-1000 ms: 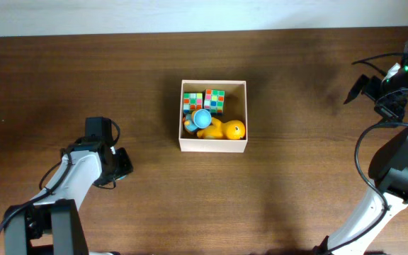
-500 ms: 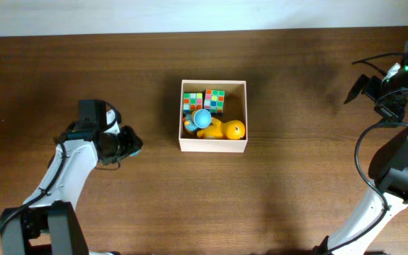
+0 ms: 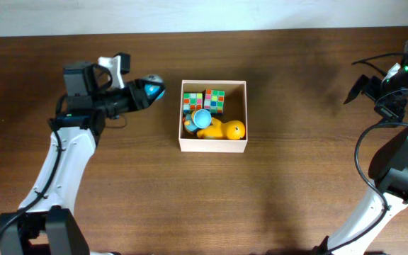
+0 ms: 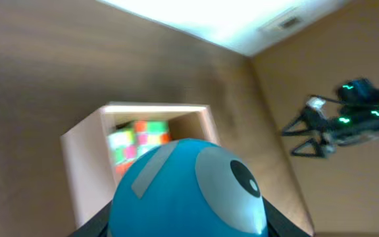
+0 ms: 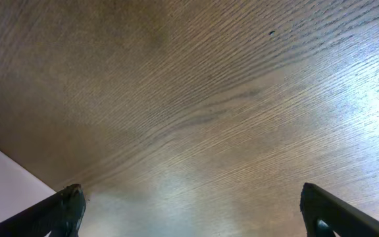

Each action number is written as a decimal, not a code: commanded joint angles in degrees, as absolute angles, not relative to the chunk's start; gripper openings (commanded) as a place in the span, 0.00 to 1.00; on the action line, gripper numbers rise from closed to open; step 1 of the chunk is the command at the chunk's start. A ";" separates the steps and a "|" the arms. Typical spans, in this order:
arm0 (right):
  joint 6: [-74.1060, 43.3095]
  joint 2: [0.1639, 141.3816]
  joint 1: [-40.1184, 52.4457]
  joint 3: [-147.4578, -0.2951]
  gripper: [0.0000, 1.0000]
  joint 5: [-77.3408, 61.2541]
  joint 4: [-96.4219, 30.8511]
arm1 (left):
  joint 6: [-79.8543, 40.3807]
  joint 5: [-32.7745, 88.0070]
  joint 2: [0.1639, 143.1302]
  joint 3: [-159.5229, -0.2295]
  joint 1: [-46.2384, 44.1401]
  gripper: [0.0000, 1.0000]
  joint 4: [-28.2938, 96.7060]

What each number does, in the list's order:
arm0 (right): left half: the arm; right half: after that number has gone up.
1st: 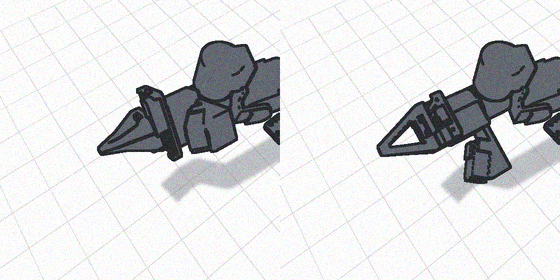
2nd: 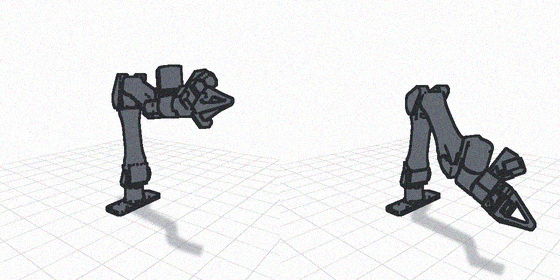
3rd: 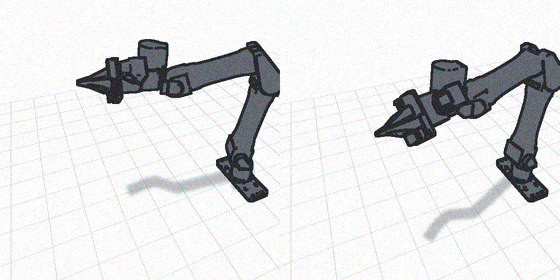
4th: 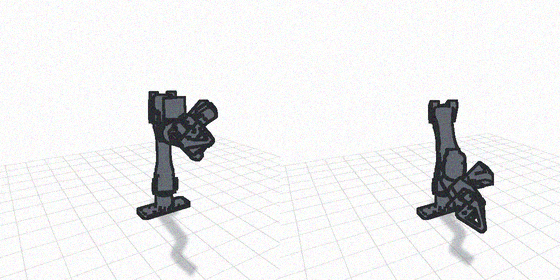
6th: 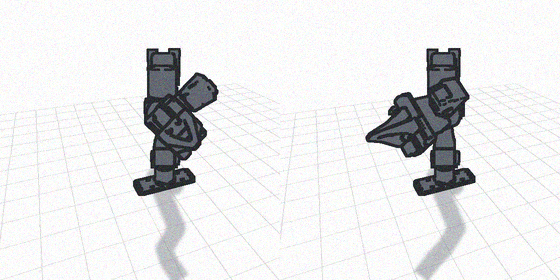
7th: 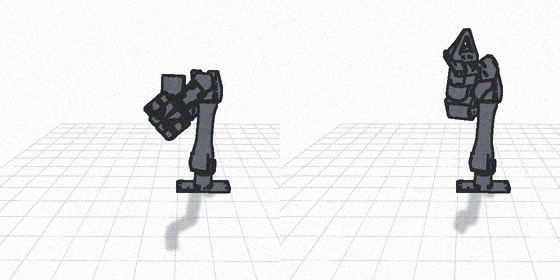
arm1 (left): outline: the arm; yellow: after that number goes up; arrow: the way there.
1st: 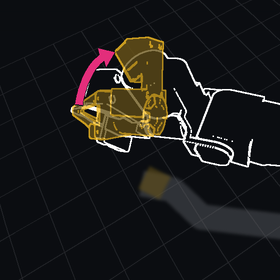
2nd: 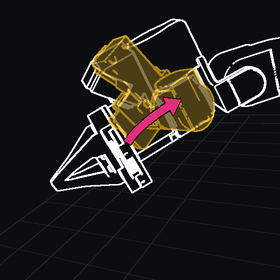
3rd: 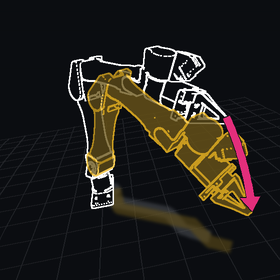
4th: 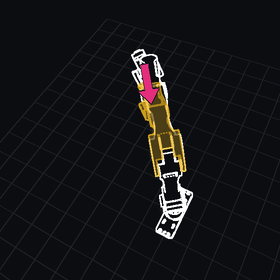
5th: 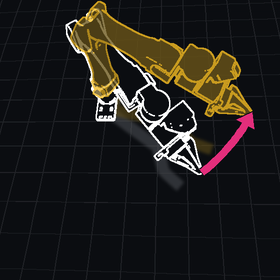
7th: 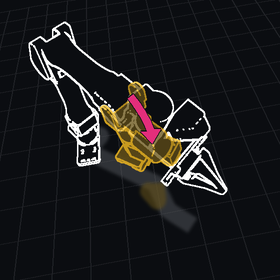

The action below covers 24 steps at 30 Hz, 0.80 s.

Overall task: Pack container
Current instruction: 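Lift the blue ball and carry it over the box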

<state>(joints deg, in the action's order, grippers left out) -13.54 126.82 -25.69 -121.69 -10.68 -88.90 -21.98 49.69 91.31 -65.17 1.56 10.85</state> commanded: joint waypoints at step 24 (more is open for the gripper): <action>-13.82 127.13 -25.52 -121.78 0.99 -11.40 -88.90 | -19.29 32.08 91.39 -67.46 -18.17 0.36 4.49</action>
<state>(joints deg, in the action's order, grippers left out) -13.54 126.82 -25.69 -121.69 -10.68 -88.90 -22.39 38.17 91.31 -65.67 -16.62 3.49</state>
